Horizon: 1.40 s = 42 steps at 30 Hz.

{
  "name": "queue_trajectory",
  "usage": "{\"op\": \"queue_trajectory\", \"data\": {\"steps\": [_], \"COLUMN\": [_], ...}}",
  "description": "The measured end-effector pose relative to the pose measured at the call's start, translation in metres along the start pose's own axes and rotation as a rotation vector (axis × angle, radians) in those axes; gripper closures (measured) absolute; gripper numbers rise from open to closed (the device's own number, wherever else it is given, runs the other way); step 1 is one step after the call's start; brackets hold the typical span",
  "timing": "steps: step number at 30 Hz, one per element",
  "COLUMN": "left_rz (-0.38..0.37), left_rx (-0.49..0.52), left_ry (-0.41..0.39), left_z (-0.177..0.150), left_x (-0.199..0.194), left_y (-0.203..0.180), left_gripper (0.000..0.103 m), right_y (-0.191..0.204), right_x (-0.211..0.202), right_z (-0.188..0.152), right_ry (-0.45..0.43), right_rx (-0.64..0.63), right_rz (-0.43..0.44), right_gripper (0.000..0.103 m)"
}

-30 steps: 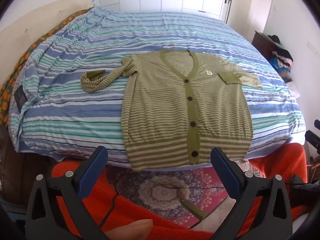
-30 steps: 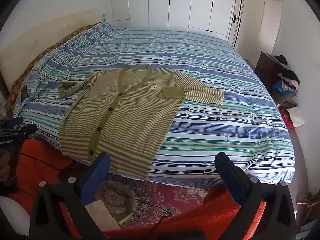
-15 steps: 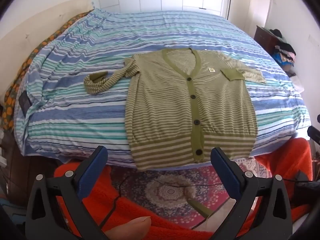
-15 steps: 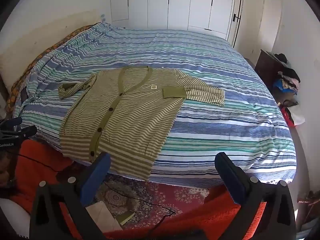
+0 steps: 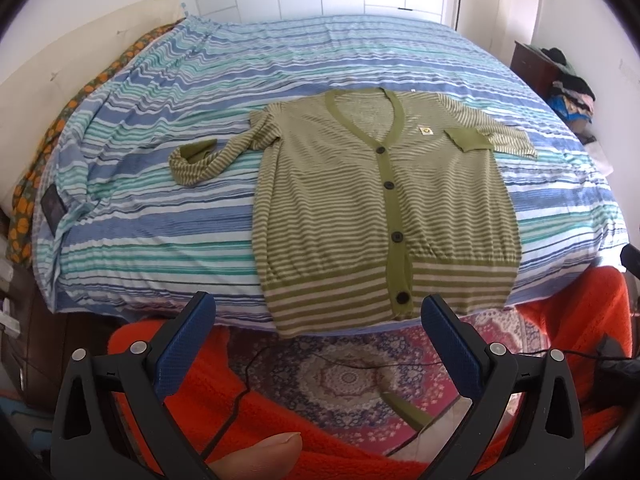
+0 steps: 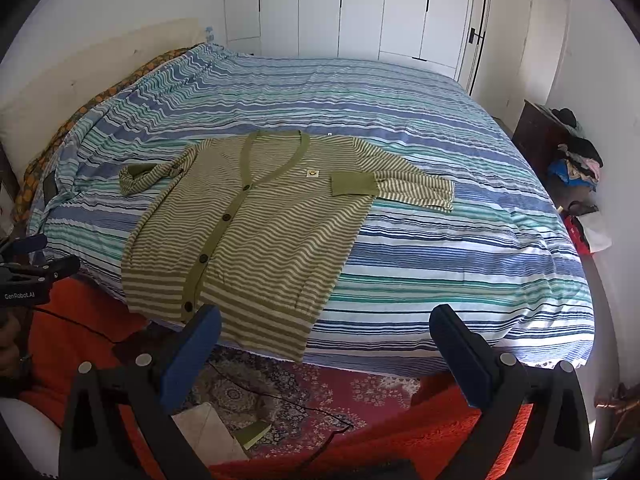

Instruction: Fold small clothes

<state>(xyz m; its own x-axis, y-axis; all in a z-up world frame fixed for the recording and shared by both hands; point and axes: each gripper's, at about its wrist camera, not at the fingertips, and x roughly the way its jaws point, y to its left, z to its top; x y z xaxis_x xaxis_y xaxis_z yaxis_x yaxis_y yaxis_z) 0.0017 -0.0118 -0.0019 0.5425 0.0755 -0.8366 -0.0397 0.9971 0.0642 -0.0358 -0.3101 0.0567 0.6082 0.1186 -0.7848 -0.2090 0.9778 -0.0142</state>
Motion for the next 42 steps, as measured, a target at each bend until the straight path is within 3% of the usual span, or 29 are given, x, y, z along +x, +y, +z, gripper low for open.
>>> {"op": "queue_trajectory", "data": {"steps": [42], "left_rz": [0.001], "left_rx": [0.005], "left_ry": [0.016], "left_z": [-0.001], "left_x": [0.003], "left_y": [-0.002], "left_gripper": [0.001], "right_y": [0.015], "right_x": [0.002], "right_z": [0.003], "right_ry": [0.008], "right_rx": [-0.029], "right_rz": [0.025], "right_gripper": [0.0]}}
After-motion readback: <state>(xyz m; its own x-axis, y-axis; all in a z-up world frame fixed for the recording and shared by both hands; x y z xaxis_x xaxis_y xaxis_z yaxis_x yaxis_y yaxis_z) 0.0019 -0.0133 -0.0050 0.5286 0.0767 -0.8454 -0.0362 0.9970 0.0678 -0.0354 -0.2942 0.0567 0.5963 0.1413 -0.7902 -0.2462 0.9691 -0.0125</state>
